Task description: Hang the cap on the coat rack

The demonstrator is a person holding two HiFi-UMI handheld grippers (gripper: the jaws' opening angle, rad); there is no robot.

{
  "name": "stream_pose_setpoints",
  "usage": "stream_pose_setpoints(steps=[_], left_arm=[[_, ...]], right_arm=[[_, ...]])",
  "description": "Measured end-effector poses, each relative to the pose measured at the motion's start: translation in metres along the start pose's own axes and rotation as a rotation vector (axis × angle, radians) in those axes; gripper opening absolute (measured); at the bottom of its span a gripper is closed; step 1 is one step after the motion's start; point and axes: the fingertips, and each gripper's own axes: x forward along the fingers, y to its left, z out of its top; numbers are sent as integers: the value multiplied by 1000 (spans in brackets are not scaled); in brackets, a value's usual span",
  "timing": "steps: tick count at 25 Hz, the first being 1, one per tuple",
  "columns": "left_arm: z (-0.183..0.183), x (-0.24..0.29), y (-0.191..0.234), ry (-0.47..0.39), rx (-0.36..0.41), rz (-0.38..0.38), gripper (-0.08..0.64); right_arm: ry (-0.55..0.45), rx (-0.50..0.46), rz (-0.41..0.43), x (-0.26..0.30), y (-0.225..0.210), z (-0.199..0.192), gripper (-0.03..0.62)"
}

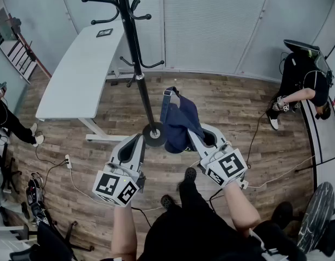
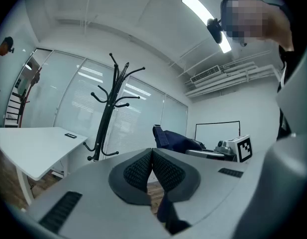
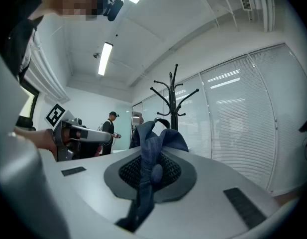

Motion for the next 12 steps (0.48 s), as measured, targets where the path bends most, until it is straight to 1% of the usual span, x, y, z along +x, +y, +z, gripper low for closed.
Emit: stream_pose_setpoints(steps=[3, 8, 10, 12], left_arm=[[-1, 6, 0, -7, 2, 0, 15], [-10, 9, -3, -3, -12, -11, 15], [-15, 12, -5, 5, -24, -21, 15], [-17, 15, -9, 11, -20, -37, 15]], right_arm=[[7, -25, 8, 3, -4, 1, 37], [17, -36, -1, -3, -7, -1, 37], [23, -45, -2, -7, -8, -1, 37], [27, -39, -13, -10, -12, -2, 37]])
